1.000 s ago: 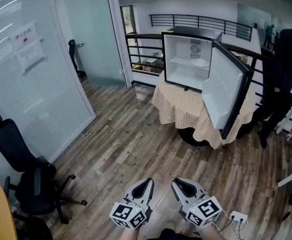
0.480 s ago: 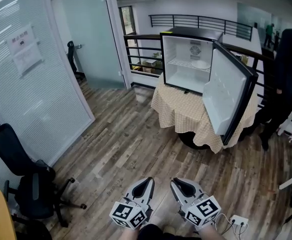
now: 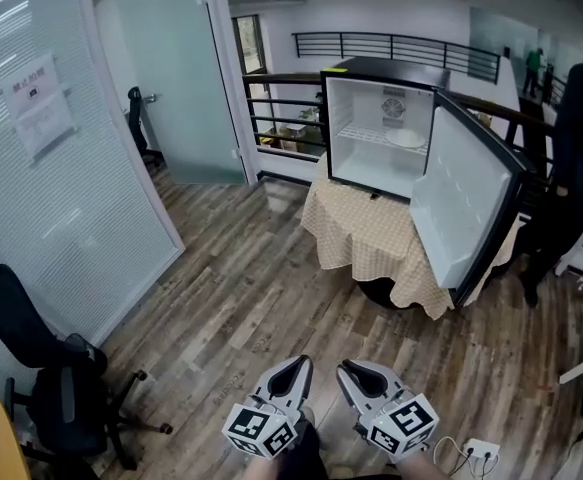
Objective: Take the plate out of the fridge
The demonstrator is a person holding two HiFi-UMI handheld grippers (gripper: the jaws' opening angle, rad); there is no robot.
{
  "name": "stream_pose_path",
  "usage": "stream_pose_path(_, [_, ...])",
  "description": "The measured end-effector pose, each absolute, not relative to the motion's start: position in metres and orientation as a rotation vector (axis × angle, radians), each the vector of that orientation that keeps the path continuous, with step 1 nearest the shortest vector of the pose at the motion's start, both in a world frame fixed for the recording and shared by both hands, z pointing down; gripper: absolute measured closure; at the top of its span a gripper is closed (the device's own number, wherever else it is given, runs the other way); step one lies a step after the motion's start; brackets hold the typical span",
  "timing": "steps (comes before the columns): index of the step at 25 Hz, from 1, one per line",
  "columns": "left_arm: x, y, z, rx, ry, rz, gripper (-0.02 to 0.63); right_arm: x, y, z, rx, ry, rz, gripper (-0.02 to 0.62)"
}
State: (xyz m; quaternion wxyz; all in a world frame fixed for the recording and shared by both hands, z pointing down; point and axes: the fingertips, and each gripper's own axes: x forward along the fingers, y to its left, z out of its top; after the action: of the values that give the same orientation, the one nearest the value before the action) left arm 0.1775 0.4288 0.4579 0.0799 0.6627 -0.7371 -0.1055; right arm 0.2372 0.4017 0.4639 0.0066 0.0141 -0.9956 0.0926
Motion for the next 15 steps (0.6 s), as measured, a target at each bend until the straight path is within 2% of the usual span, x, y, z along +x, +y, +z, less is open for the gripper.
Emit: stream_pose_path(15, [0.058,0.338,0.460,2.058,-2.093,-0.280,0.595,0.117,0.314,0.465,0.192,-3.105,0.349,0.538])
